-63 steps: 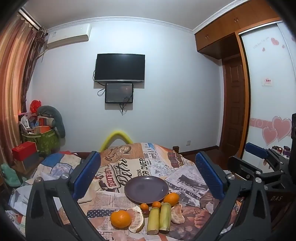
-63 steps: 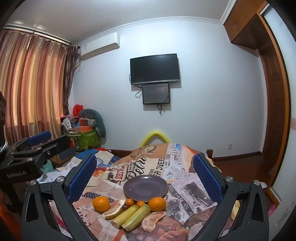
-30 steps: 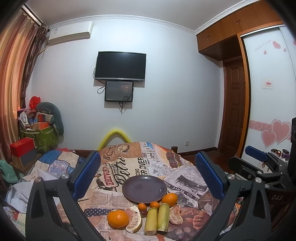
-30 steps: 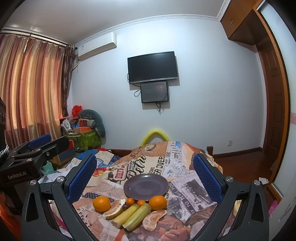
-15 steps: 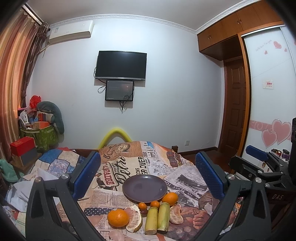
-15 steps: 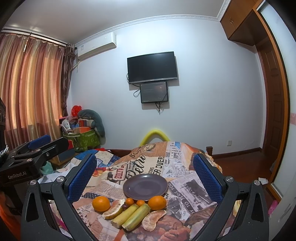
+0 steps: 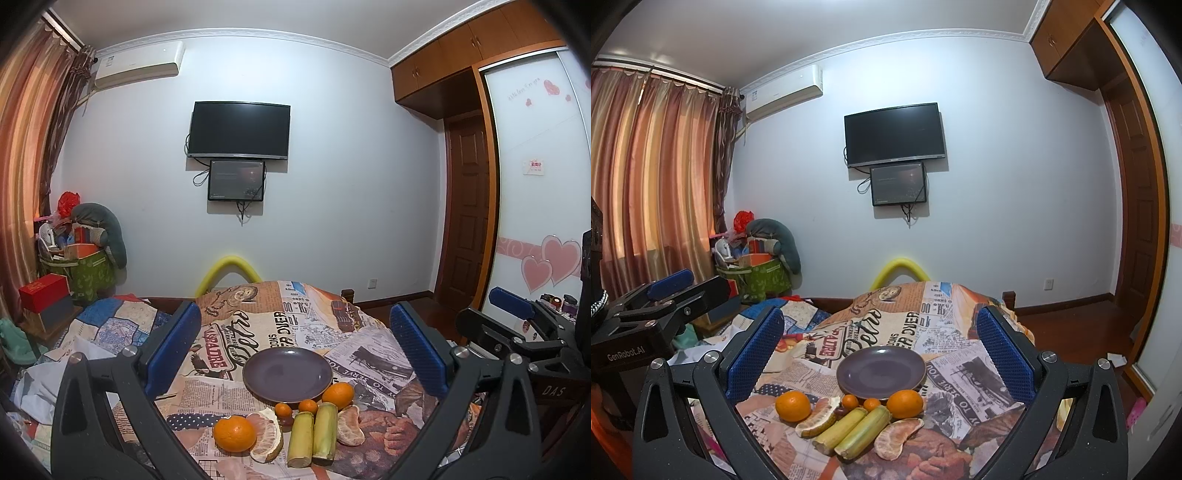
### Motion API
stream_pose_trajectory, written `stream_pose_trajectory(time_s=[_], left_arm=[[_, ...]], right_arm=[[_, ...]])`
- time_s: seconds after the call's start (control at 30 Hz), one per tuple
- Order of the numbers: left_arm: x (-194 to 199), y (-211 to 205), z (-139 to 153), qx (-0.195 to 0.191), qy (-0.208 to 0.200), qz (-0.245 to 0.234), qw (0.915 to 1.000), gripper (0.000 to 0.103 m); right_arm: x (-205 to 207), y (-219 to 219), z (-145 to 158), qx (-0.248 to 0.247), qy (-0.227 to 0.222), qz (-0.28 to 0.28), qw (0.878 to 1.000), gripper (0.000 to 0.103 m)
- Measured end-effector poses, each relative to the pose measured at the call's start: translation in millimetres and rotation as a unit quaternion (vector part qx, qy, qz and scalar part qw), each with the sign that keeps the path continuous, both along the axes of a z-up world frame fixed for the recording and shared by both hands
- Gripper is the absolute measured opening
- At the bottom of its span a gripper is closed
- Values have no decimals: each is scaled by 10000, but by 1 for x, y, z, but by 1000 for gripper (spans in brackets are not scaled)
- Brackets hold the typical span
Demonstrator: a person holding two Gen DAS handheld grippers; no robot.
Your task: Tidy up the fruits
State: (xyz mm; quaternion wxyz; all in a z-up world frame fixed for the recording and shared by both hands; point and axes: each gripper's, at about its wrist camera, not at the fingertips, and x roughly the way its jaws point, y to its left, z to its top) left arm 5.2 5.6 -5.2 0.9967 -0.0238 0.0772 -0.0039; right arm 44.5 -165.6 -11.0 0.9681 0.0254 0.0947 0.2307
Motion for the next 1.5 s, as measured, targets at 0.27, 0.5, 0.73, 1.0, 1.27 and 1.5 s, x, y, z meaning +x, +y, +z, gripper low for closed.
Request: stream_pose_trajectory(time_s=[0.27, 0.5, 0.73, 1.0, 1.27, 1.5], left_arm=[[0, 0, 0, 3, 1, -5, 10000, 103], [0, 0, 0, 18, 1, -5, 10000, 103], [2, 1, -1, 10, 39, -6, 10000, 103], [16, 9, -10, 63, 237, 109, 9996, 103], [54, 37, -41, 112, 863, 240, 9959, 103], [93, 64, -72, 176, 1479, 294, 9884, 103]], right_arm=[[0, 0, 0, 2, 1, -4, 10000, 103], [0, 0, 0, 16, -4, -16, 10000, 103], [0, 0, -1, 23, 7, -23, 10000, 103], [8, 3, -6, -115, 76, -103, 9999, 103], [34, 3, -28, -422, 391, -233, 9981, 103], [64, 9, -57, -799, 866, -271, 9927, 103]])
